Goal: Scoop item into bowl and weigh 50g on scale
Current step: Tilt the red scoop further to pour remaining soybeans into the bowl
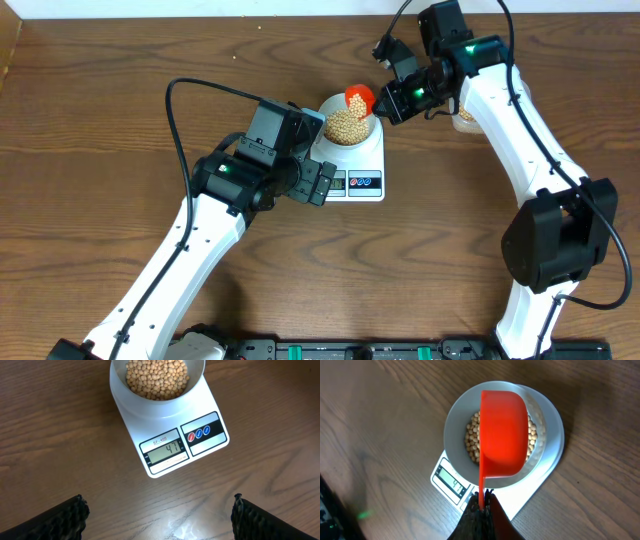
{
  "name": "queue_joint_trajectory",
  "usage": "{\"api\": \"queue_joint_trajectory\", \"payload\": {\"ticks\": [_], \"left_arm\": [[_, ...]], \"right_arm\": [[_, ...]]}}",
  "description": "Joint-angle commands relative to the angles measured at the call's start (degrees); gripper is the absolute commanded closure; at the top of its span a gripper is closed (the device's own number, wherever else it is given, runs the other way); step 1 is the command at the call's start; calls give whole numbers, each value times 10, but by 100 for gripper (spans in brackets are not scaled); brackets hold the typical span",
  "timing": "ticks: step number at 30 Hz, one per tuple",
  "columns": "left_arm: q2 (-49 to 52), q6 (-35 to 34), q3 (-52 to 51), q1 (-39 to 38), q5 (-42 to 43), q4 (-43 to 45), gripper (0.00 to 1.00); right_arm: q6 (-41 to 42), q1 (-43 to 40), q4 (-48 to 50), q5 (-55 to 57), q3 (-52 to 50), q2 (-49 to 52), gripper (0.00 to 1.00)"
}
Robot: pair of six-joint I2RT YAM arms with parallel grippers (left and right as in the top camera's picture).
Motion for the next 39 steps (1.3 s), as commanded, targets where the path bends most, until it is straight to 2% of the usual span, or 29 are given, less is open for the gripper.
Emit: {"api": "queue_joint_trajectory", "payload": {"ticks": [1, 24, 30, 39], "left_arm": [[2, 1, -4, 3, -5, 0, 6], [2, 1, -4, 3, -5, 0, 7], [2, 1, -4, 3, -5, 0, 7], [2, 1, -4, 3, -5, 0, 7]], "right_arm": [[-15, 4, 1, 0, 11, -13, 99], [-42, 12, -3, 1, 11, -13, 99], [-1, -2, -1, -41, 11, -13, 99], [0, -52, -2, -145, 11, -13, 99]]}}
